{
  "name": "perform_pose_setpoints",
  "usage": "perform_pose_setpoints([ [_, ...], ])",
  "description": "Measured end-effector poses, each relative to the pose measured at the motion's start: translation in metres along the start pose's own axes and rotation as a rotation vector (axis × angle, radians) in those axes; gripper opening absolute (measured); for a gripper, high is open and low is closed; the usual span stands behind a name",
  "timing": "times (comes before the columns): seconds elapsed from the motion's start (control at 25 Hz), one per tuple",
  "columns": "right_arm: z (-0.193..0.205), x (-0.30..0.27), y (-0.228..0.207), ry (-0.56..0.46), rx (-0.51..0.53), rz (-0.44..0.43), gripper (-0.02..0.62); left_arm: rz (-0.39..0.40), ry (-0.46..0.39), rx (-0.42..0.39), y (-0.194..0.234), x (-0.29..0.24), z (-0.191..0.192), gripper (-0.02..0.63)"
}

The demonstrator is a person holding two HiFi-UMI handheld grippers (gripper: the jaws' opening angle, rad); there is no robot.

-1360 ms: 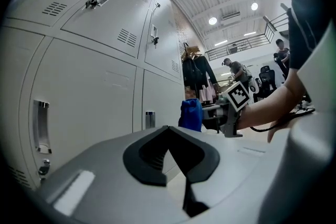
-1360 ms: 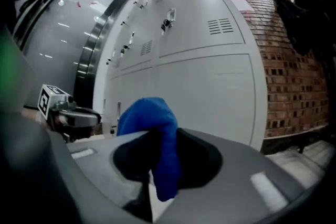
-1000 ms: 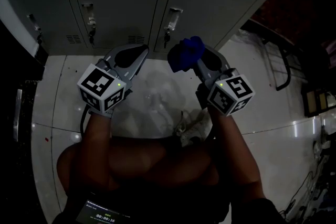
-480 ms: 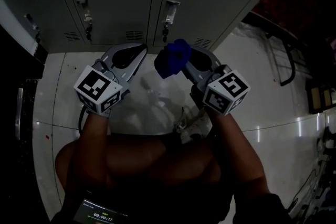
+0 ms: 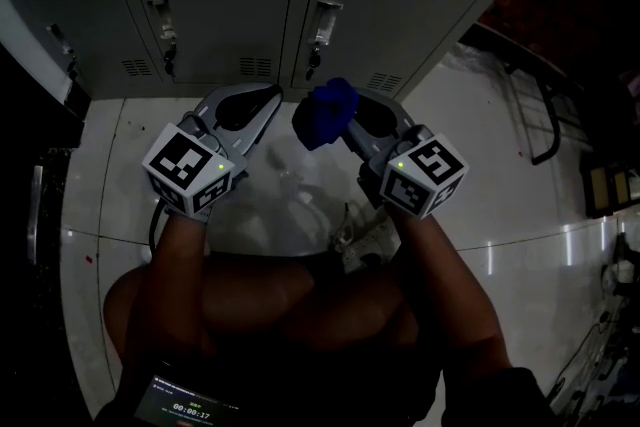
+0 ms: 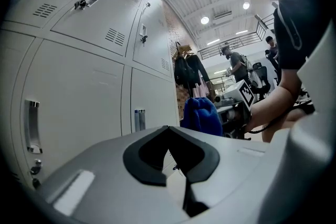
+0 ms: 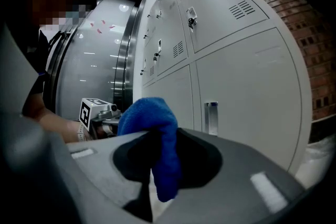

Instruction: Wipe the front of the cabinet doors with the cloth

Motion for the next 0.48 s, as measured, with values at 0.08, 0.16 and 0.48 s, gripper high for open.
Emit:
perform_pose_setpoints([
  [0.08, 0.0013, -0.0004, 0.0007, 0.002, 0.004, -0.001, 0.077, 0.001, 0.0, 0.001, -0.0006, -0.0002, 0.0007, 0.0],
  [0.16, 0.0022, -0.001, 0.0016, 0.005, 0.004, -0.004, 0.077, 0.003, 0.002, 0.001, -0.0009, -0.0005, 0.0025, 0.0],
  [0.48, 0.0054, -0.0033, 0.003, 0.016, 0.011, -0.022, 0.077, 0.014, 0.0, -0.004, -0.0032, -0.0019, 0.0033, 0.0],
])
Point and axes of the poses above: the fingertips, and each gripper's own axes: x backward along the fingers, y to its left, z out of its underside, the point moved 9 cm from there along x, backward along the fingers, and after that the axes turned 9 degrees about -x, right-handed, at the moved point
